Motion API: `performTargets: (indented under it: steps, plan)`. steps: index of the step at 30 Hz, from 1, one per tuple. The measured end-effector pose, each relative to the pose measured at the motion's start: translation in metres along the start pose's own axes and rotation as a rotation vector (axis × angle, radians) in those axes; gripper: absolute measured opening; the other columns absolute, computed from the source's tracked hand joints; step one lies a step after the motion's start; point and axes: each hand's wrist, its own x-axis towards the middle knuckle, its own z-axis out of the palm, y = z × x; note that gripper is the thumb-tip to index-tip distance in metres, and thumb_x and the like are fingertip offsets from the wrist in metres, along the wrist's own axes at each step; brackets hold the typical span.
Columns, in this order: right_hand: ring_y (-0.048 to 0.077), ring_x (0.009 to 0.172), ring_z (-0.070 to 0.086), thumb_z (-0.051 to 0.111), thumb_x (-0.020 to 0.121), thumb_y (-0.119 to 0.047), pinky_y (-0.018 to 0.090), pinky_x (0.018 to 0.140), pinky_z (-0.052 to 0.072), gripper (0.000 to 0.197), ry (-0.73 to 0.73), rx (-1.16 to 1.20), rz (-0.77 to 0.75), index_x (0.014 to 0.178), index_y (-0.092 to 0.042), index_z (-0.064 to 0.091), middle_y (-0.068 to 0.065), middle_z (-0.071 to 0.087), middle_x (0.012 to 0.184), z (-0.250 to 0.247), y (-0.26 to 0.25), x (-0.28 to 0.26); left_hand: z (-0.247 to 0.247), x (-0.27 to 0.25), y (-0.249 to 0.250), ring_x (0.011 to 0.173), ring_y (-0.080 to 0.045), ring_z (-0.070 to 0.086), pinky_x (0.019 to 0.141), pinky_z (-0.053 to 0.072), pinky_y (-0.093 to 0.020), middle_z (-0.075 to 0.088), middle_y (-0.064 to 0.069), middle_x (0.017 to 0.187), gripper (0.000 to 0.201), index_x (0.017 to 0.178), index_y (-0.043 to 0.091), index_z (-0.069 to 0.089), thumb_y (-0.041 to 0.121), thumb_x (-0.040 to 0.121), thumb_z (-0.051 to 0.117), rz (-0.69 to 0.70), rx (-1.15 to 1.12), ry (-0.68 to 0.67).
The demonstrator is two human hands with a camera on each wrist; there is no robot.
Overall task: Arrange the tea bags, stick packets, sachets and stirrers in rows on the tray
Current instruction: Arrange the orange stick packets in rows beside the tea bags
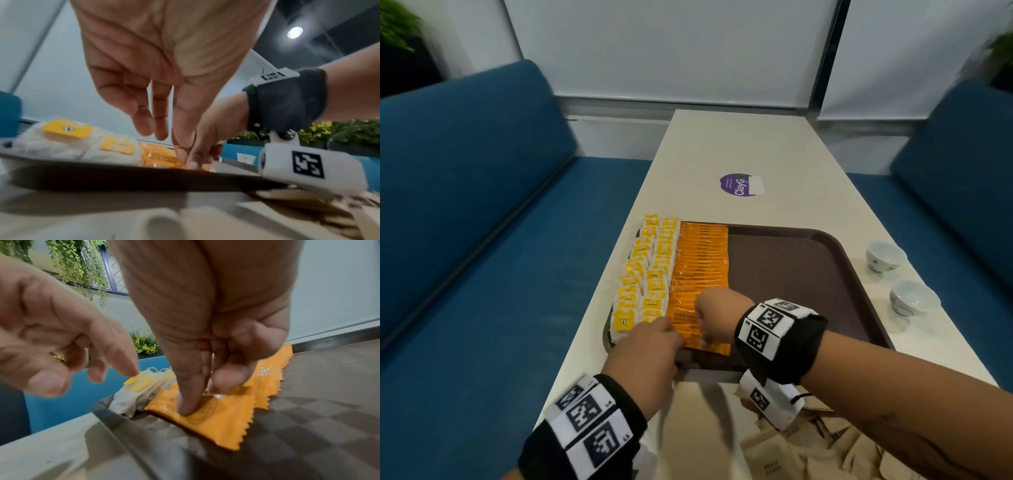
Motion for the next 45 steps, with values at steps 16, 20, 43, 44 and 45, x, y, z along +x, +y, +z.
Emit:
performTargets:
  steps: [16,20,43,44,45]
  plan:
    - [0.024,0.102,0.058,0.069,0.084,-0.017,0.035,0.083,0.052,0.028,0.063,0.069,-0.024,0.11,-0.013,0.061,0.006,0.058,0.116,0.002,0.002,-0.011,0.014,0.012,0.016,0.12,-0.024,0.035,0.093,0.038,-0.036,0.035,-0.003,0.134,0.041,0.133,0.017,0.046,0.022,0.093,0.048,0.049,0.24,-0.203]
    - [0.024,0.105,0.057,0.069,0.084,-0.018,0.035,0.087,0.052,0.031,0.035,0.073,-0.03,0.113,-0.015,0.06,0.005,0.055,0.121,0.003,0.001,-0.009,0.016,0.009,0.016,0.121,-0.023,0.036,0.095,0.037,-0.035,0.034,-0.003,0.136,0.044,0.134,0.019,0.044,0.027,0.092,0.051,0.049,0.223,-0.21]
    - [0.023,0.11,0.053,0.072,0.081,-0.021,0.033,0.083,0.047,0.046,0.116,0.157,-0.063,0.123,-0.02,0.052,0.004,0.052,0.126,0.007,0.004,-0.014,0.021,0.01,0.015,0.132,-0.026,0.03,0.106,0.035,-0.037,0.018,-0.004,0.151,0.051,0.135,0.017,0.043,0.038,0.09,0.053,-0.018,0.16,-0.221]
    - [0.023,0.111,0.053,0.073,0.081,-0.022,0.032,0.083,0.046,0.048,0.128,0.182,-0.063,0.124,-0.02,0.052,0.003,0.052,0.126,0.006,0.006,-0.014,0.021,0.009,0.016,0.131,-0.025,0.031,0.105,0.036,-0.037,0.019,-0.005,0.15,0.05,0.135,0.018,0.043,0.039,0.09,0.053,-0.02,0.158,-0.216]
    - [0.022,0.112,0.053,0.073,0.081,-0.023,0.032,0.083,0.046,0.049,0.143,0.219,-0.059,0.125,-0.02,0.052,0.003,0.053,0.126,0.003,0.008,-0.016,0.022,0.008,0.016,0.13,-0.025,0.032,0.105,0.037,-0.037,0.021,-0.005,0.148,0.049,0.134,0.018,0.045,0.039,0.09,0.054,-0.019,0.156,-0.211]
